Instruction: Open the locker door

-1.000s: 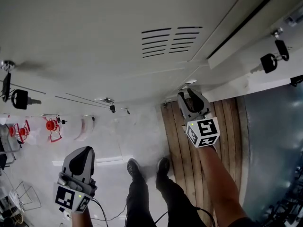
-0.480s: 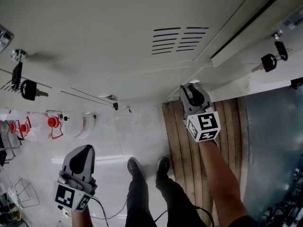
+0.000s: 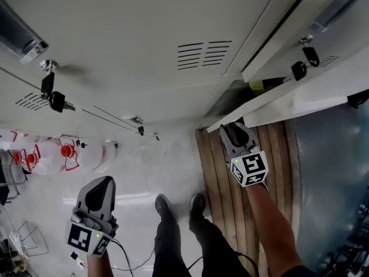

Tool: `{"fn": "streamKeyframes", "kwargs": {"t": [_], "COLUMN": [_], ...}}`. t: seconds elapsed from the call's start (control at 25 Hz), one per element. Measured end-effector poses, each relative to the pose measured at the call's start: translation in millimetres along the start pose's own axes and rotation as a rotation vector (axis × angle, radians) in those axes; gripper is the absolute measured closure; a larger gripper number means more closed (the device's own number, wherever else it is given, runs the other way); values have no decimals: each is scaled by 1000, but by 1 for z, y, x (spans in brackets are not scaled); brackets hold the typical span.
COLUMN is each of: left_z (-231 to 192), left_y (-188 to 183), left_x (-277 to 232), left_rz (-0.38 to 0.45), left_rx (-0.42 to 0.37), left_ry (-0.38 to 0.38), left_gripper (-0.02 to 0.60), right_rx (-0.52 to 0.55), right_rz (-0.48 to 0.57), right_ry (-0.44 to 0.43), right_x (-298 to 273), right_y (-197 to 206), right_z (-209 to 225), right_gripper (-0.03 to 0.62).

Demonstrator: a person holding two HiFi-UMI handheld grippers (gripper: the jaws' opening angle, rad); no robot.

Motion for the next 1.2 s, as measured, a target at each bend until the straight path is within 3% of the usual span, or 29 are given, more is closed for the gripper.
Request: {"fn": "streamKeyframes", "kwargs": {"t": [0.56,1.2], "left_z": [21,18], "left_y": [4,-20], "left_x": [39,100], "left_rz": [-2,4], "left_rx": [-12,-19], "left_ry": [-5,-67], "left_gripper": [565,565], "right_rx": [5,-110], "right_rz": [-30,-147], "right_ry": [49,181], "right_x": [108,144], "right_y": [39,49], "right_z": [18,22], "right_gripper": [470,476]}}
Point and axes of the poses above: the fingertips, and each gripper's own axes: x backward along the fingers, z to its right, y out of its underside, the point moved 6 cm from there along x, backward along the fingers, and after that the axes turned 6 degrees about -x, right-handed, at the moved point
